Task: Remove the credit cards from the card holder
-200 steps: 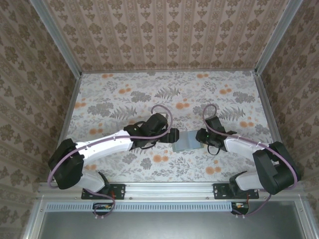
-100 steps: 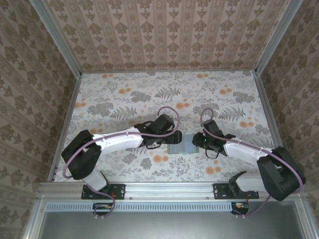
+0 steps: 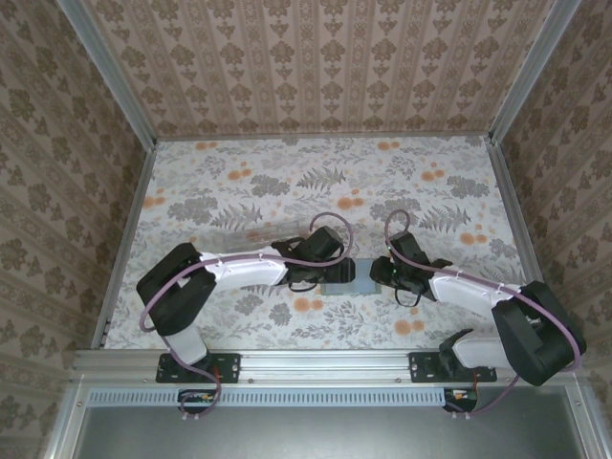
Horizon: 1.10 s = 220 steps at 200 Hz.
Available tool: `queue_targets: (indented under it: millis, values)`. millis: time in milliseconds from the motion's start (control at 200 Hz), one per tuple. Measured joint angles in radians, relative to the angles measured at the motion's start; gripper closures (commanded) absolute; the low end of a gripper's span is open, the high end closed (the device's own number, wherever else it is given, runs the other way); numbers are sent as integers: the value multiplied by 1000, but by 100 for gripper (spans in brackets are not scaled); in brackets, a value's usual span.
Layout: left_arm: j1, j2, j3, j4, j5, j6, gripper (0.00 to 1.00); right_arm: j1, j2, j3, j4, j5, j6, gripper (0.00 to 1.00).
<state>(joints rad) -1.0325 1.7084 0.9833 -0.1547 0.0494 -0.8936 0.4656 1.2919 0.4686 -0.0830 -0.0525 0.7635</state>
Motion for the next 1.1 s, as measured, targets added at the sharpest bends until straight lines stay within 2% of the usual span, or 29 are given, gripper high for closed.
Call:
queue_targets:
  millis: [650, 915, 1100]
  values:
    - [-14, 44, 1, 58, 37, -35, 24, 2, -10, -14, 20, -1, 23, 67]
    - [-18, 105, 21, 209, 140, -58, 26, 2, -10, -19, 31, -2, 26, 67]
    - [-27, 96, 39, 208, 148, -43, 26, 2, -9, -19, 31, -3, 26, 67]
